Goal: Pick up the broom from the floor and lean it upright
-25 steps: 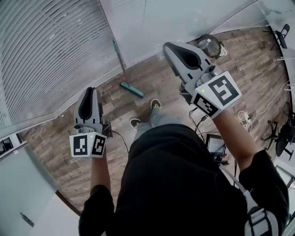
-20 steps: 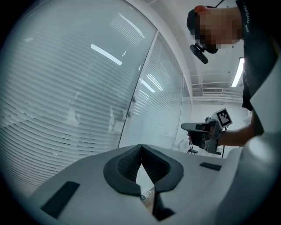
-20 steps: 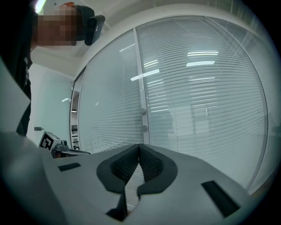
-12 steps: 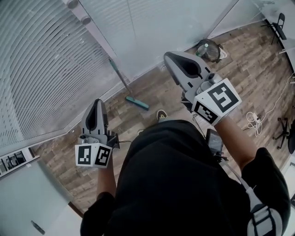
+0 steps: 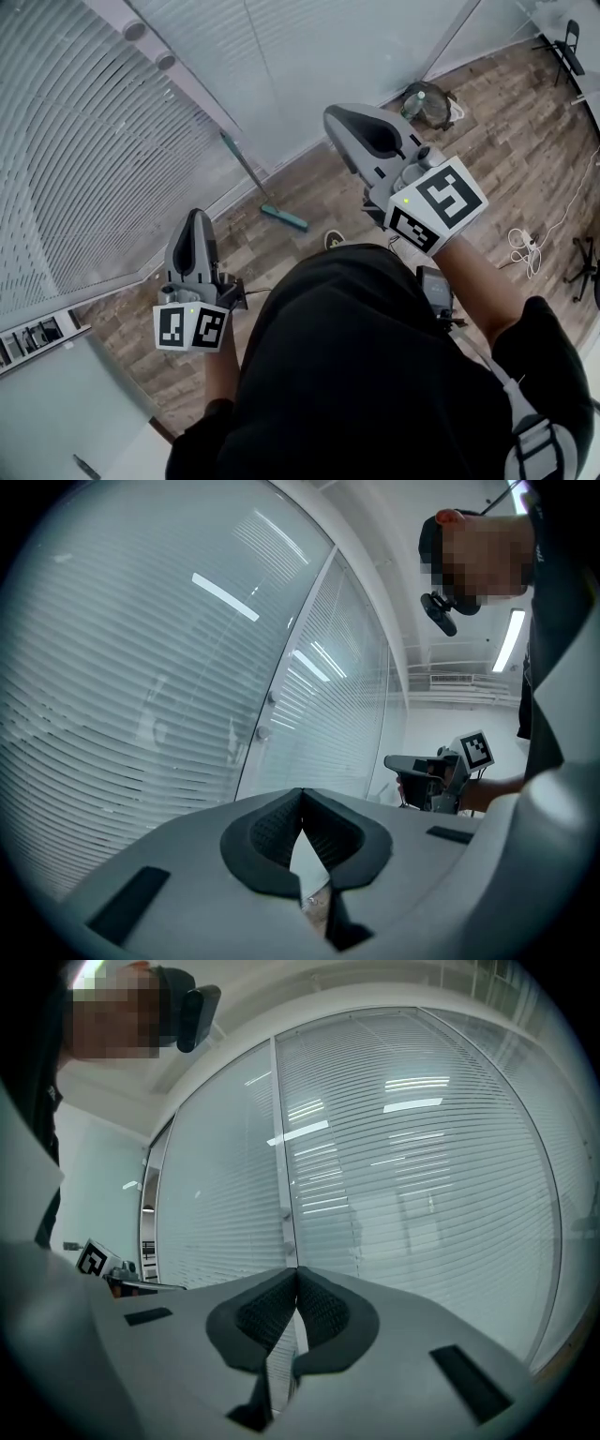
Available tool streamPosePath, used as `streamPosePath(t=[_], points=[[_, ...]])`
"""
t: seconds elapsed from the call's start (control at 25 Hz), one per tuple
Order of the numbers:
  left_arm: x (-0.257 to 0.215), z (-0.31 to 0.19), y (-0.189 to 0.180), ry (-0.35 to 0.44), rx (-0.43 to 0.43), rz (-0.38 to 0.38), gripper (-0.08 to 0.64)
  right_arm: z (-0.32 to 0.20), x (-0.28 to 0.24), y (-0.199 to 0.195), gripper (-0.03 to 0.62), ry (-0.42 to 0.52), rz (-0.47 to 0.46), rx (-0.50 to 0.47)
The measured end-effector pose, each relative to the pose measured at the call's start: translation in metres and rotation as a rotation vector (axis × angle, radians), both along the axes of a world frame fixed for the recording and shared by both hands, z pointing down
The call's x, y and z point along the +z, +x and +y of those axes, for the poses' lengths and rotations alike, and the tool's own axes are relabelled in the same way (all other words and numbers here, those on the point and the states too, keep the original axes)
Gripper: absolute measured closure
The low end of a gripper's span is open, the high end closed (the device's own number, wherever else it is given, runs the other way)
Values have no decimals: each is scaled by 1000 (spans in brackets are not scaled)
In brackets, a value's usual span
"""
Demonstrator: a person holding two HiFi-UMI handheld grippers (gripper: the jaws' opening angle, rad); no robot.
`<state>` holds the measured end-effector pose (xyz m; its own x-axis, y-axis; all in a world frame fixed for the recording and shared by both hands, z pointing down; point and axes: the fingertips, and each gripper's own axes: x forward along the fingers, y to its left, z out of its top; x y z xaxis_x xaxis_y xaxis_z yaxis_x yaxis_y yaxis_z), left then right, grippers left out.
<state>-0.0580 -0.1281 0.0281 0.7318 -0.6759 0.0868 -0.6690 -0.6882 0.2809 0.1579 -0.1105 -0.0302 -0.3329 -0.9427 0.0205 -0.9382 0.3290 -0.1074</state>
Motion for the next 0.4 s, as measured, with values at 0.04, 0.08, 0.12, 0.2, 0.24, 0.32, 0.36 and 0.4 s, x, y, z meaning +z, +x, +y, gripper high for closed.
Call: streamPosePath(t=[0.04,0.08,0.12,0.2,0.24,0.32,0.36,0.4], points=[[0,1,0,-1,-1,-1,537,0,-1,0,572,3,0,-3],[-1,3,1,-1,0,-5,537,0,-2,0,572,5,-1,-6],[-1,4,1,0,1,-10,537,1,-2,0,572,7,-3,-7],[-1,6,4,-1,4,-15,537,1,-2,1,572,10,-9,-9],[-1,8,4,-3,5,-16,537,2,-2,1,572,11,-10,-10],[0,10,5,-4,2,-19,537,3,0,1,572,10,-13,-12],[0,10,5,-3,1,-22,537,4,0,1,572,10,-13,-13],[-1,11,5,-1,0,-25,537,4,1,1,572,9,-14,-14]])
